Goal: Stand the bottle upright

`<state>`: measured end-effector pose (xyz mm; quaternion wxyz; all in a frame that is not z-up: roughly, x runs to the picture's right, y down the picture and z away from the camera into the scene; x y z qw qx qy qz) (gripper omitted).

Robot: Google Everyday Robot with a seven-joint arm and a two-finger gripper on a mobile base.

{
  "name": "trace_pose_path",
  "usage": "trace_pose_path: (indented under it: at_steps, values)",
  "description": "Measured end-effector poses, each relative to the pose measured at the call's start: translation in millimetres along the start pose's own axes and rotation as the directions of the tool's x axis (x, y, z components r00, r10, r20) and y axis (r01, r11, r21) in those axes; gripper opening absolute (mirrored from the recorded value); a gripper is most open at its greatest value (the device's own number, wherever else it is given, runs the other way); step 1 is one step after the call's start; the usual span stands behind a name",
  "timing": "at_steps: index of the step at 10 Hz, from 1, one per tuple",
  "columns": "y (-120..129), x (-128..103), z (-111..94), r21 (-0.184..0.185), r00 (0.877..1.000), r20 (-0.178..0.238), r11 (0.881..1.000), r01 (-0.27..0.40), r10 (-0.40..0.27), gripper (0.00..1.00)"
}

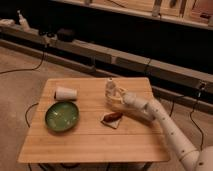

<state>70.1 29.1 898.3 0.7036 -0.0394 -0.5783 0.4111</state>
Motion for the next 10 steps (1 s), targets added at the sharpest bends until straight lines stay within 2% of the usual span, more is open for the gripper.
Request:
trace_pose_path:
  at_steps: [4, 6, 8, 10]
  values:
    - [-1, -2, 1, -0.002, 1.0, -0.014, 1.0, 0.024, -0.024, 0.8]
    - [3, -11, 3, -0.02, 0.999, -0.019, 0.999, 0.046, -0.046, 0.8]
    - [13, -26, 5, -0.064, 0.998, -0.024, 0.996, 0.06, -0.062, 0.8]
    - [15, -29, 5, -0.075, 0.997, -0.033, 0.995, 0.062, -0.064, 0.8]
